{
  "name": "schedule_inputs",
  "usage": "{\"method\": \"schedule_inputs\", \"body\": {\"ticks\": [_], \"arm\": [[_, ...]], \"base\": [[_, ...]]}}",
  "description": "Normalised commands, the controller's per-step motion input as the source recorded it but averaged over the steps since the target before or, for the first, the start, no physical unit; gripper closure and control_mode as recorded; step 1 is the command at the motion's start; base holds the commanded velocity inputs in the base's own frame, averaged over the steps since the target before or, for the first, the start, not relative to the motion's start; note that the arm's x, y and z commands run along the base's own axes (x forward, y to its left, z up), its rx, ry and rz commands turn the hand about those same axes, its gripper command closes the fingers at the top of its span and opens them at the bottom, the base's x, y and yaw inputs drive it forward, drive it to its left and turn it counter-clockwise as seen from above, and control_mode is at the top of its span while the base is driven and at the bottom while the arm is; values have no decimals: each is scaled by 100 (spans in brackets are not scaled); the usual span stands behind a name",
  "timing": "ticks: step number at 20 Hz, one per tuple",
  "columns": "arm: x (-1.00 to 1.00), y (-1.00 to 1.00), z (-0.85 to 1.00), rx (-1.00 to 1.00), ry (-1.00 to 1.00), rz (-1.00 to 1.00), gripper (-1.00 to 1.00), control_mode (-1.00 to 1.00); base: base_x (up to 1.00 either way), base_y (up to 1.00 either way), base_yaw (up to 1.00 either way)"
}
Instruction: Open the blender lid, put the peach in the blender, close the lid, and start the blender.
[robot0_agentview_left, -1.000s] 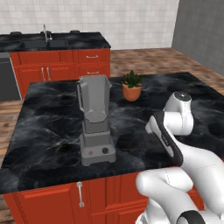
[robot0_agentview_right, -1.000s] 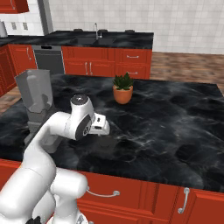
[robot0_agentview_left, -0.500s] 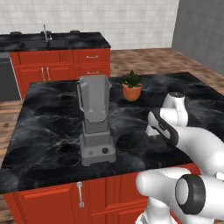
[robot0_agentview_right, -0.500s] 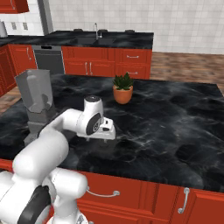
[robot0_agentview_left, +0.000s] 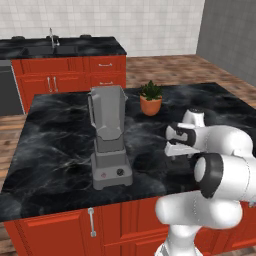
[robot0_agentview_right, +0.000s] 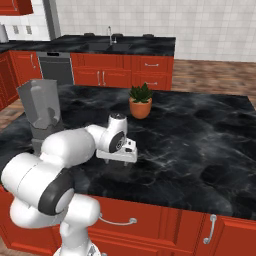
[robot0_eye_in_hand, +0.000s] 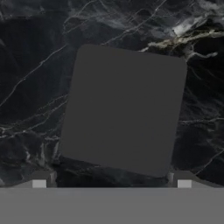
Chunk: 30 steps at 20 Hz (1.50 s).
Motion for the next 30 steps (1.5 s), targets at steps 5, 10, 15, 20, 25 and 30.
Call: {"method": "schedule_inputs", "body": {"ticks": [5,10,15,20,25,30], "arm": [[31,-4,-31,0,1,0,-100,-100],[20,-3,-43,0,0,0,-100,-100],[7,0,-36,0,0,0,-100,-100],[1,2,-24,0,0,0,-100,-100],[0,11,-32,0,0,0,100,-100],[0,5,-1,-3,1,0,100,-100]], "base": [[0,0,0],[0,0,0],[0,0,0],[0,0,0],[0,0,0],[0,0,0]]}}
